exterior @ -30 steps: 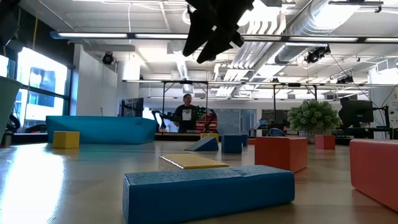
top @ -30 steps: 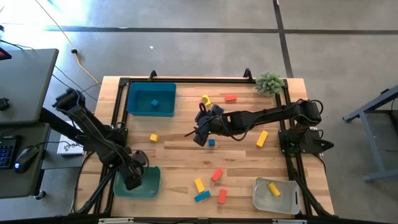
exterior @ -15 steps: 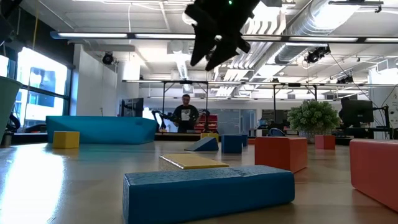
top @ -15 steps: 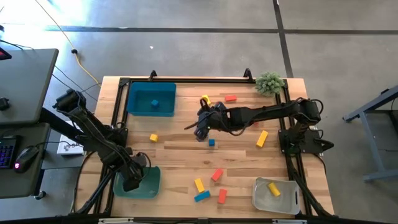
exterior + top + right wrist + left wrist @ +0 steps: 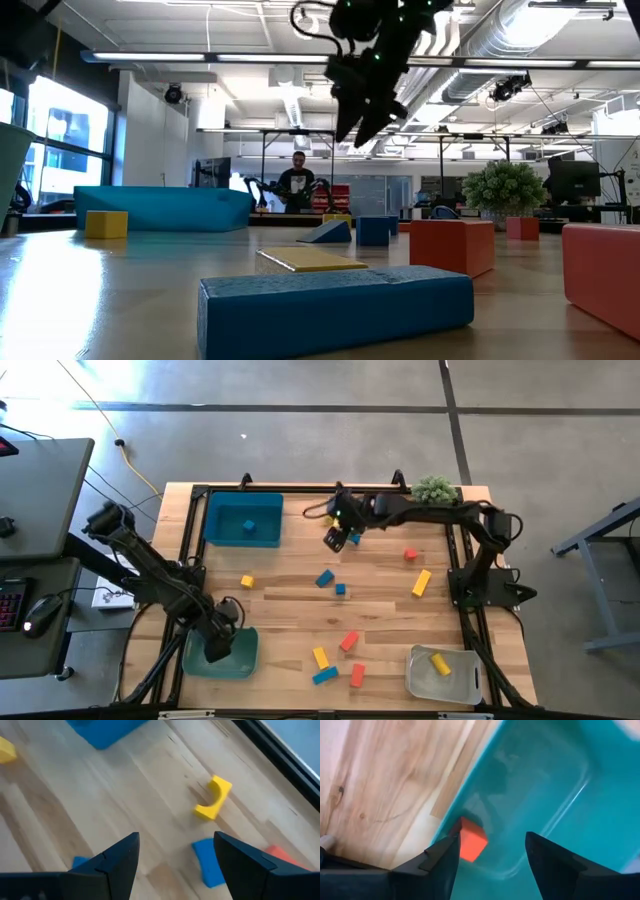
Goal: Sort & place blocks by color
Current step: Put the blue block into the blue bin
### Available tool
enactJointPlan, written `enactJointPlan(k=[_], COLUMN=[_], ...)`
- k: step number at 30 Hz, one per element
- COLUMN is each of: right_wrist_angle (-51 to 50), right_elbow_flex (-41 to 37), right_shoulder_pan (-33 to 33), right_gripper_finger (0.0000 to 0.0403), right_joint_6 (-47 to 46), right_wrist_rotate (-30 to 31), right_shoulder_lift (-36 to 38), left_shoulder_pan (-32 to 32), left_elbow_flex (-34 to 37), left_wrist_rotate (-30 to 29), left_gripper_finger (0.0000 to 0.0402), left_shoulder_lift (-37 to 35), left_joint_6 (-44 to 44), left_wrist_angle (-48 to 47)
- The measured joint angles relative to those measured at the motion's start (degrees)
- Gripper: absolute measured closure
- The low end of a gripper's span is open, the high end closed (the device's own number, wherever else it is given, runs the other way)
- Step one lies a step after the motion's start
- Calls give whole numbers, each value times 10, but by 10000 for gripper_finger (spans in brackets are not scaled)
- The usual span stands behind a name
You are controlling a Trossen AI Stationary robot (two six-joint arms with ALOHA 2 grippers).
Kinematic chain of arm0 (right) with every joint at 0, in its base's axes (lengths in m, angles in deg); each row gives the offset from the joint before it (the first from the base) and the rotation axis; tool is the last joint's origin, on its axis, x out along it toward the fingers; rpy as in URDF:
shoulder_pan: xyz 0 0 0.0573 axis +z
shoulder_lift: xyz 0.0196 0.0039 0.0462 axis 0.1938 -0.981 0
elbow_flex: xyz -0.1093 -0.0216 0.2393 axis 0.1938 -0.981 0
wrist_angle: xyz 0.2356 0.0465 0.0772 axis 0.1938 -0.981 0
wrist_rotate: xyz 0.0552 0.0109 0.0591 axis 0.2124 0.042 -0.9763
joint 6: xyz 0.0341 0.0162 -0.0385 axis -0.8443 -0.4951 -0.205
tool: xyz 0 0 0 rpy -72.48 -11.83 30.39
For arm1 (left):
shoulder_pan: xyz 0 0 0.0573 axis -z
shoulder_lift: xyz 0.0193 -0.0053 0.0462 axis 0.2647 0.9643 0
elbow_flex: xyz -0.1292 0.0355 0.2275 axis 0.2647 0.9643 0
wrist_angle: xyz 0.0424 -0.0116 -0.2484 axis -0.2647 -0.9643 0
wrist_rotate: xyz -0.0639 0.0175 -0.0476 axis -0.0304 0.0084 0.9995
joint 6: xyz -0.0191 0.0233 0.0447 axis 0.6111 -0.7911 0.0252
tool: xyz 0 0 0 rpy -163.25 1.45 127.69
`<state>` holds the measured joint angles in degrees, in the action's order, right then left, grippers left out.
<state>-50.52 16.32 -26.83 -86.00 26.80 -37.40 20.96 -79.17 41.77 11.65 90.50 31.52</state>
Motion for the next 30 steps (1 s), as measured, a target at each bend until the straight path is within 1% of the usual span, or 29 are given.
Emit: enactJointPlan(k=[4,7,10,14,18,22,26,30], right_wrist_angle=[-34,-58,-71,-76,-82,-82,-82,-83], right_elbow_flex=[0,0,0,0,0,0,0,0], right_shoulder_pan=[-40,-64,-86,-106,-111,-110,-110,-110], right_gripper_finger=[159,159,159,159,159,159,159,159], right_joint_6=[54,99,135,179,216,239,241,244], right_wrist_rotate=[-55,-81,-107,-130,-136,-141,-141,-140], right_shoulder_lift=[0,0,-1,-18,-48,-79,-106,-130], left_shoulder_pan=[-16,-30,-52,-96,-154,-206,-248,-284], left_elbow_flex=[0,0,0,0,-1,-1,-1,-1], left_wrist_rotate=[-2,-8,-30,-77,-126,-164,-180,-181], left_gripper_finger=[190,190,190,190,190,190,190,190], left_shoulder_lift=[-25,-50,-77,-115,-144,-165,-175,-176], left_joint_6=[22,32,41,44,47,44,23,6], left_wrist_angle=[-1,0,0,0,4,4,5,5])
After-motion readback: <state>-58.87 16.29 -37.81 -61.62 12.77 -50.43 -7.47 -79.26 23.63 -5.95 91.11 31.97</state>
